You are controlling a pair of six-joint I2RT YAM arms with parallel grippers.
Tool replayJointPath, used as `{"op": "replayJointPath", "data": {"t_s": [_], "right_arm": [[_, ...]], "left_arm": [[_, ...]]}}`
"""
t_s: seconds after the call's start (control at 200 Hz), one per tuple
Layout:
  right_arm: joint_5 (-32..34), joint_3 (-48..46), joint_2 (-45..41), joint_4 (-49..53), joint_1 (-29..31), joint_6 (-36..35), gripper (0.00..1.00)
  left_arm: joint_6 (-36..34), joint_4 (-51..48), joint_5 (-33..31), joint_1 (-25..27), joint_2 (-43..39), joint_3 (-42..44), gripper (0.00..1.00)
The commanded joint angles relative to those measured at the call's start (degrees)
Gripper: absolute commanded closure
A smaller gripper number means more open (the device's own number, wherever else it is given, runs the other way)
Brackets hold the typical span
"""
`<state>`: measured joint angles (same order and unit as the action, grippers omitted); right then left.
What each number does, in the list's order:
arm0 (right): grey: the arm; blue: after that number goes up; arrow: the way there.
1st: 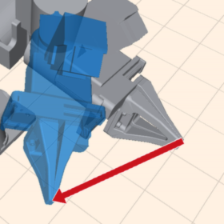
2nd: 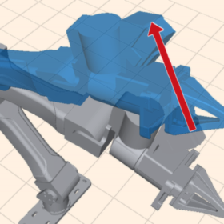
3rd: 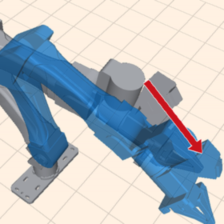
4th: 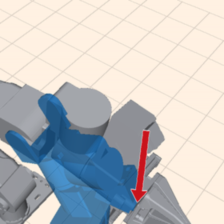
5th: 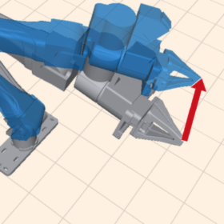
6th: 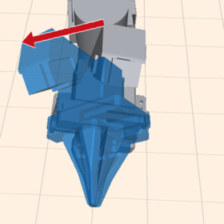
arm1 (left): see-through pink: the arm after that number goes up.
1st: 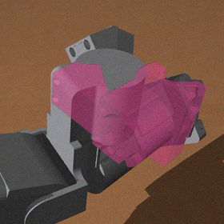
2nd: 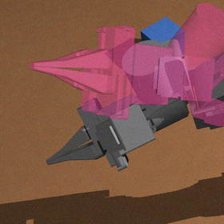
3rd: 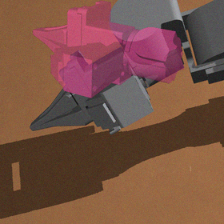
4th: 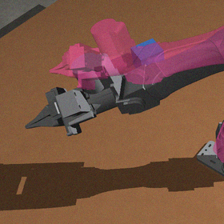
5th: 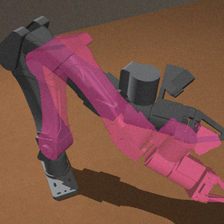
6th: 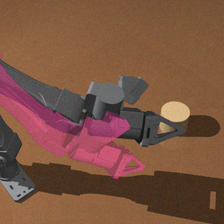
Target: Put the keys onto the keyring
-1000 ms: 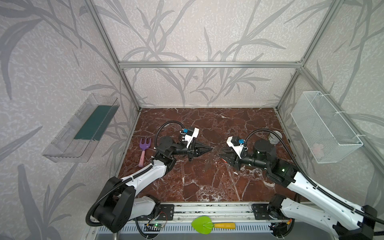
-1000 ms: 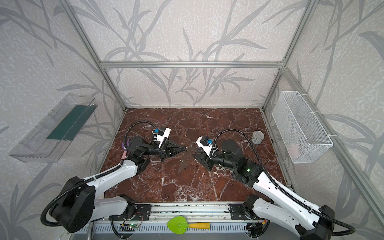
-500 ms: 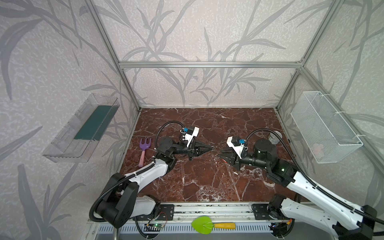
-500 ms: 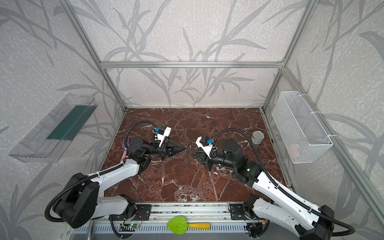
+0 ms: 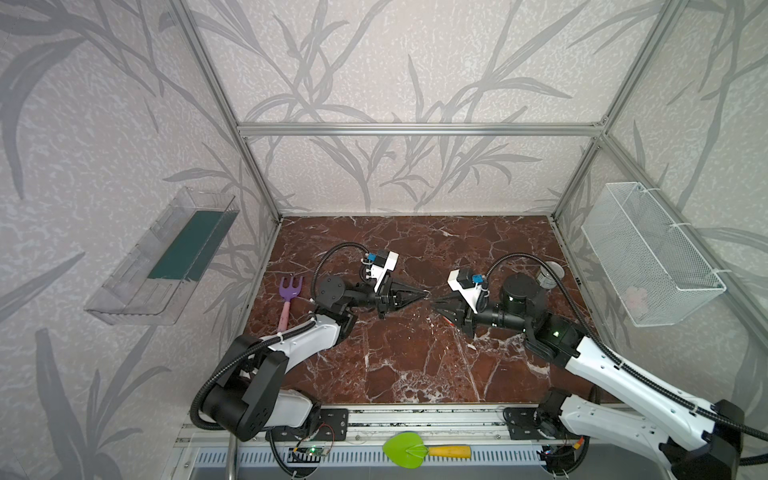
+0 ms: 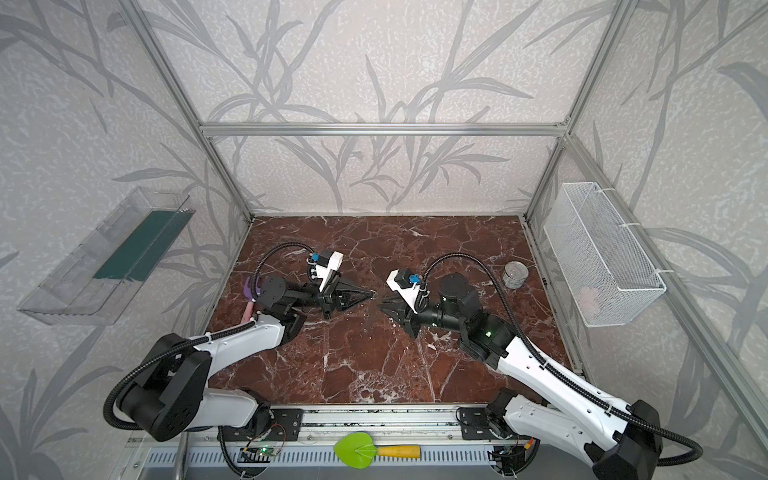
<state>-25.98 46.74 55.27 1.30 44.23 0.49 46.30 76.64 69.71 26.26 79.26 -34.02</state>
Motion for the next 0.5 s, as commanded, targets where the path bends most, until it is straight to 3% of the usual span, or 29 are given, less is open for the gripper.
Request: {"op": "replayJointPath", "data": {"t_s": [0.0,0.1,0.305,0.495], "right_arm": [[-1.5,1.7,0.3,-1.8,-0.3,0.6,0.81],[-2.1,1.3,0.5,-1.3,-0.3,0.9,0.80],[-2.8,0.0,0.6,-1.4,-0.3,3.0,0.77],[-2.5,-1.2,2.8,-4.4,-0.3,7.5,0.67]], "left_arm": [[1.4,4.4,0.1,-0.3,-0.3,-0.7,1.00],[0.0,2.4,-3.4,-0.5,-0.8,-0.6,1.00],[-11.2,-14.6,-16.0,-0.3,-5.0,0.3,1.00],[-14.4,-19.2,-19.6,0.0,-7.8,1.3,1.00]]}}
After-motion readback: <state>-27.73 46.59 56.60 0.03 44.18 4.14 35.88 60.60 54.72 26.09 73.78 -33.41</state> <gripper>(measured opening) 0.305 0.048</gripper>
